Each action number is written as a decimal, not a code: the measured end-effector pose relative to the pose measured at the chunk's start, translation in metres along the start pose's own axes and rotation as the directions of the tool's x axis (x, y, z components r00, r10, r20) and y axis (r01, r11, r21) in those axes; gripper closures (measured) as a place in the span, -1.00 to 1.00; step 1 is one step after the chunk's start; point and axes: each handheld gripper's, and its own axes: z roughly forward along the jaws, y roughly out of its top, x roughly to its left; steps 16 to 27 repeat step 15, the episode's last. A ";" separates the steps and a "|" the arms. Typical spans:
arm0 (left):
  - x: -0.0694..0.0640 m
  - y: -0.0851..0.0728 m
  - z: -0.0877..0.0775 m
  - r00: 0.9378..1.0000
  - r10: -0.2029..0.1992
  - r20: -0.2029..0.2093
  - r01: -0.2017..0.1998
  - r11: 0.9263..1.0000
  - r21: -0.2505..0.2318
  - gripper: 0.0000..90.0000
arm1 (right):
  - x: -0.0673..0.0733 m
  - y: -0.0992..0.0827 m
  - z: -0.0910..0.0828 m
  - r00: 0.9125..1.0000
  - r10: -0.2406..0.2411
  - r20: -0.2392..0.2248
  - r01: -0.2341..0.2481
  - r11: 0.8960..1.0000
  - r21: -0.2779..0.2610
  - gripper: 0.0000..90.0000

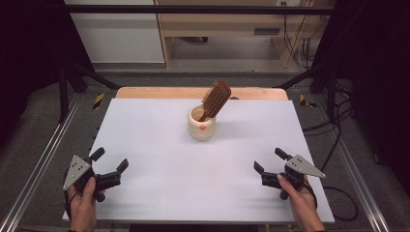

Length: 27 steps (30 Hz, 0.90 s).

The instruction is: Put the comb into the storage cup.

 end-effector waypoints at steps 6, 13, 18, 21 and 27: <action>0.000 0.000 0.000 1.000 0.005 -0.003 -0.005 1.000 0.001 -0.97 | 0.004 0.001 0.006 1.000 -0.013 0.000 0.013 1.000 0.005 -0.92; -0.001 0.000 0.001 1.000 0.007 -0.002 -0.007 1.000 0.002 -0.97 | 0.006 0.001 0.011 1.000 -0.026 0.015 0.025 0.999 0.035 -0.93; -0.002 0.000 0.001 1.000 0.008 -0.001 -0.008 1.000 0.002 -0.97 | 0.006 0.001 0.012 0.999 -0.023 0.023 0.022 0.999 0.037 -0.93; -0.002 0.000 0.001 1.000 0.008 -0.001 -0.008 1.000 0.002 -0.97 | 0.006 0.001 0.012 0.999 -0.023 0.023 0.022 0.999 0.037 -0.93; -0.002 0.000 0.001 1.000 0.008 -0.001 -0.008 1.000 0.002 -0.97 | 0.006 0.001 0.012 0.999 -0.023 0.023 0.022 0.999 0.037 -0.93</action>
